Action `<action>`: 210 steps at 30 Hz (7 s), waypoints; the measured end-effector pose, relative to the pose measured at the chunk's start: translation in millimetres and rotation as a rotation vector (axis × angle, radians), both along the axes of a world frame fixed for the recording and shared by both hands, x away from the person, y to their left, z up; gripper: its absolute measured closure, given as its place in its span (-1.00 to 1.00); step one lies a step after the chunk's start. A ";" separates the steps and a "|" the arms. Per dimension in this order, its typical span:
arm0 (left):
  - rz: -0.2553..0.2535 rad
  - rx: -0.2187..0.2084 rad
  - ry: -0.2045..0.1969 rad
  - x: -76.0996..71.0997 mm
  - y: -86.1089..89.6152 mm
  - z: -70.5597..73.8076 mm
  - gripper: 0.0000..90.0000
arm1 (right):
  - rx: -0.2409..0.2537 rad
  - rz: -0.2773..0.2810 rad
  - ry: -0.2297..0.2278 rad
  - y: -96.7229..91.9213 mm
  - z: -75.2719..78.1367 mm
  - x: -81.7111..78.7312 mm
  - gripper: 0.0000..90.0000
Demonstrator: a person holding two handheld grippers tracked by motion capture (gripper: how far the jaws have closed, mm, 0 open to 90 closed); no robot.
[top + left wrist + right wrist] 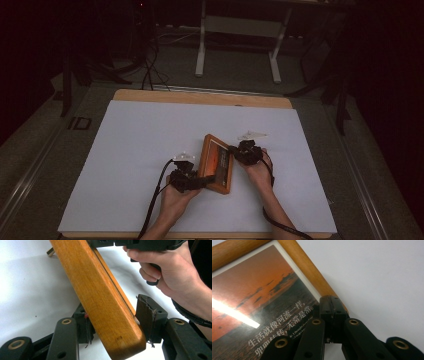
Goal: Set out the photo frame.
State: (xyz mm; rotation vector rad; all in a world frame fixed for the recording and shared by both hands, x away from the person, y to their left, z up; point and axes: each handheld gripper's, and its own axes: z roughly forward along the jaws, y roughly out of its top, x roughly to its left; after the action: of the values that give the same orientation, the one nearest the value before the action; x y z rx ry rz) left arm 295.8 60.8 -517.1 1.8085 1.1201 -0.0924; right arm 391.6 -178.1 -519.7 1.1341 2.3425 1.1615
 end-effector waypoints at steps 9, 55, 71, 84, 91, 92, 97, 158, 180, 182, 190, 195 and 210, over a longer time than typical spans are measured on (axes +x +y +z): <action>0.024 -0.015 0.014 -0.8 -1.5 0.4 0.19 | 0.021 -0.001 -0.042 -14.4 11.1 -11.0 0.91; -0.088 0.124 -0.233 -7.4 -51.5 34.3 0.55 | 0.112 -0.037 -0.239 -94.2 84.8 -67.0 0.38; -0.288 0.204 -0.303 17.9 -2.7 83.6 0.54 | 0.097 -0.004 -0.231 -88.4 81.2 -66.5 0.38; -0.386 0.268 -0.348 13.4 32.2 115.0 0.54 | 0.079 0.042 -0.223 -76.1 78.2 -66.3 0.37; -0.397 0.237 -0.368 18.4 31.0 112.9 0.52 | 0.040 0.141 -0.214 -58.0 75.4 -67.3 0.34; -0.402 0.235 -0.369 19.3 30.6 113.1 0.52 | 0.036 0.162 -0.215 -54.8 75.5 -67.8 0.34; -0.424 0.245 -0.375 23.8 25.2 115.9 0.52 | 0.021 0.262 -0.213 -39.2 77.6 -69.6 0.31; -0.431 0.106 -0.427 38.6 5.0 131.1 -0.17 | -0.003 0.521 -0.217 -18.8 79.4 -68.1 0.51; -0.228 0.070 -0.367 28.5 33.2 67.9 -0.30 | -0.014 0.487 -0.210 -39.2 71.3 -70.7 0.50; -0.226 0.060 -0.358 28.9 30.2 62.4 -0.30 | -0.017 0.483 -0.209 -40.2 71.0 -70.8 0.50; -0.252 0.069 -0.332 30.5 7.8 42.8 -0.20 | -0.020 0.474 -0.205 -44.4 68.7 -70.1 0.49; -0.271 0.094 -0.307 31.2 -4.7 31.0 -0.04 | -0.035 0.466 -0.198 -48.5 67.0 -70.0 0.47; -0.315 0.162 -0.397 22.2 -12.7 32.1 0.39 | -0.070 0.461 -0.149 -60.0 62.0 -65.6 0.40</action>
State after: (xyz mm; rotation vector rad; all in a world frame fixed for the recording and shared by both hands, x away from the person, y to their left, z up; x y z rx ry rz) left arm 318.0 48.1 -485.0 2.0252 0.5737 0.1709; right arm 326.0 -238.2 -457.7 0.4716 2.5735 1.2405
